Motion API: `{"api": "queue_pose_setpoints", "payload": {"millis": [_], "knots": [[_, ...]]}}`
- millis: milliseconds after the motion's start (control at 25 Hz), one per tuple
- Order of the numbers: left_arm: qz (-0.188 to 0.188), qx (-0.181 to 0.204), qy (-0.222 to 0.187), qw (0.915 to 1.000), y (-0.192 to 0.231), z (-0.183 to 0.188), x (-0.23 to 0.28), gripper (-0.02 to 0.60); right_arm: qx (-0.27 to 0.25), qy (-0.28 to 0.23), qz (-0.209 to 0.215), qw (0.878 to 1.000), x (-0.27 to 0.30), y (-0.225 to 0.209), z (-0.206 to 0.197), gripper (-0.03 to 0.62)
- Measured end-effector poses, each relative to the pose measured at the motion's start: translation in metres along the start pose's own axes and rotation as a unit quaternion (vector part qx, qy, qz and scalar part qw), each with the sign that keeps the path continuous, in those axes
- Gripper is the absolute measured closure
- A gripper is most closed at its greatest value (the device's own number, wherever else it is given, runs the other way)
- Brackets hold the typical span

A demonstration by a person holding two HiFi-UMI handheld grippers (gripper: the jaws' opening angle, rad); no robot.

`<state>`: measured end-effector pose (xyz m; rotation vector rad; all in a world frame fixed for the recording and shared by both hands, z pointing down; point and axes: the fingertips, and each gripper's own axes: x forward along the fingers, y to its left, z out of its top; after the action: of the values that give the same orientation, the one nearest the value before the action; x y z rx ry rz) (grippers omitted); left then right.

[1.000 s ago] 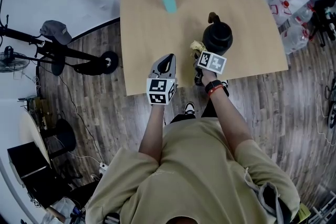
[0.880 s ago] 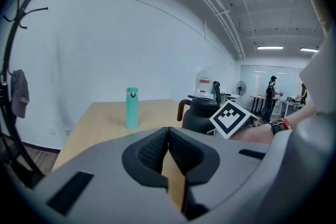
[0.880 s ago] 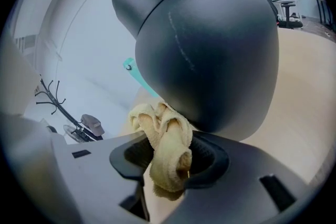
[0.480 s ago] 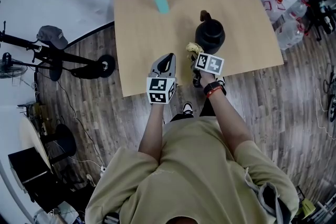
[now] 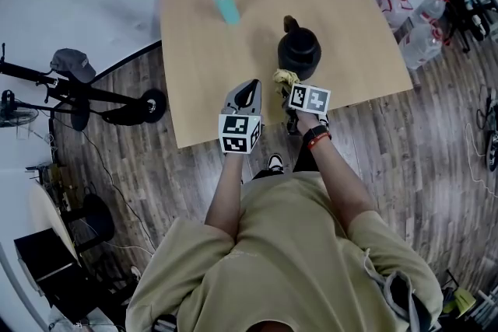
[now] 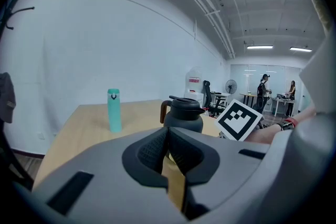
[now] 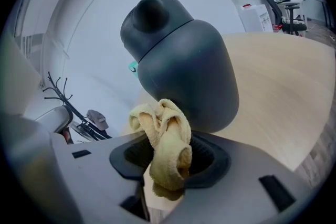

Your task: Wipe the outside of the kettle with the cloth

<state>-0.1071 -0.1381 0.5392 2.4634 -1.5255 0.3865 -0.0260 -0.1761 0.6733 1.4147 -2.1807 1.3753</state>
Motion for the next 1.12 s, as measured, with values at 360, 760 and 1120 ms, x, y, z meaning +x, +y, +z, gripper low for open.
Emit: {"api": "queue_pose_setpoints", "payload": {"millis": [360,760,1120], "knots": [[-0.014,0.003,-0.001,0.9999,-0.018,0.004,0.009,0.557,-0.017,0.003,-0.006,1.000,-0.023,-0.017,0.001,0.421],[-0.033,0.006,0.002,0.9994,-0.038,0.006,0.027,0.557,-0.036,0.005,-0.032,0.999,-0.045,-0.050,0.010,0.421],[-0.041,0.004,0.010,0.9991,-0.050,0.007,0.051,0.557,-0.055,0.005,-0.073,0.996,-0.056,-0.096,0.040,0.422]]}}
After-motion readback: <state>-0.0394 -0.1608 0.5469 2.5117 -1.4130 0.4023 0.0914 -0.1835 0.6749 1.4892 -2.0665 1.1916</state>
